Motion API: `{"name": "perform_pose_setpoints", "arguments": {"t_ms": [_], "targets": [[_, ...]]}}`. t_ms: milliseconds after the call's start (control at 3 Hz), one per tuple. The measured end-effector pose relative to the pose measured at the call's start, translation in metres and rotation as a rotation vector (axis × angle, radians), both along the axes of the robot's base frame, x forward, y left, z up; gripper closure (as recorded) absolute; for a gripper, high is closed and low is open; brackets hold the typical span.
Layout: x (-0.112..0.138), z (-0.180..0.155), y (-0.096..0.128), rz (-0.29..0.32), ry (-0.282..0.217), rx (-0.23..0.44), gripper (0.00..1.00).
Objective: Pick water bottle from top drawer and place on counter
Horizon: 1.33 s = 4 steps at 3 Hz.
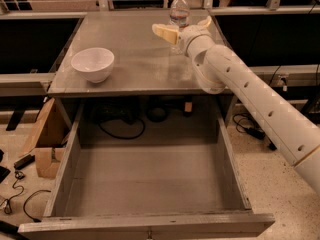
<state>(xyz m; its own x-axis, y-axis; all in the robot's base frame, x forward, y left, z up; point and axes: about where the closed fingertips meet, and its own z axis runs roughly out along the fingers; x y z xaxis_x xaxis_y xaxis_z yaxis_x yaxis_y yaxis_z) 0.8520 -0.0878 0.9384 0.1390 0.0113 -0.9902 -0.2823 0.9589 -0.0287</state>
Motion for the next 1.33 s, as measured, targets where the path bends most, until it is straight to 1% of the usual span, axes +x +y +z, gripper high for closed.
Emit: {"name": "perform_pose_setpoints", "arguments": {"t_ms": [333, 667, 1000, 1333], "targets": [[0.0, 0.005, 0.001, 0.022, 0.021, -0.012, 0.0], [-0.035, 0.073, 0.059, 0.214, 0.043, 0.004, 0.0], [-0.074, 0.119, 0.082, 0.35, 0.066, 0.004, 0.0], [-0.099, 0.142, 0.017, 0.353, 0.085, -0.074, 0.0]]}}
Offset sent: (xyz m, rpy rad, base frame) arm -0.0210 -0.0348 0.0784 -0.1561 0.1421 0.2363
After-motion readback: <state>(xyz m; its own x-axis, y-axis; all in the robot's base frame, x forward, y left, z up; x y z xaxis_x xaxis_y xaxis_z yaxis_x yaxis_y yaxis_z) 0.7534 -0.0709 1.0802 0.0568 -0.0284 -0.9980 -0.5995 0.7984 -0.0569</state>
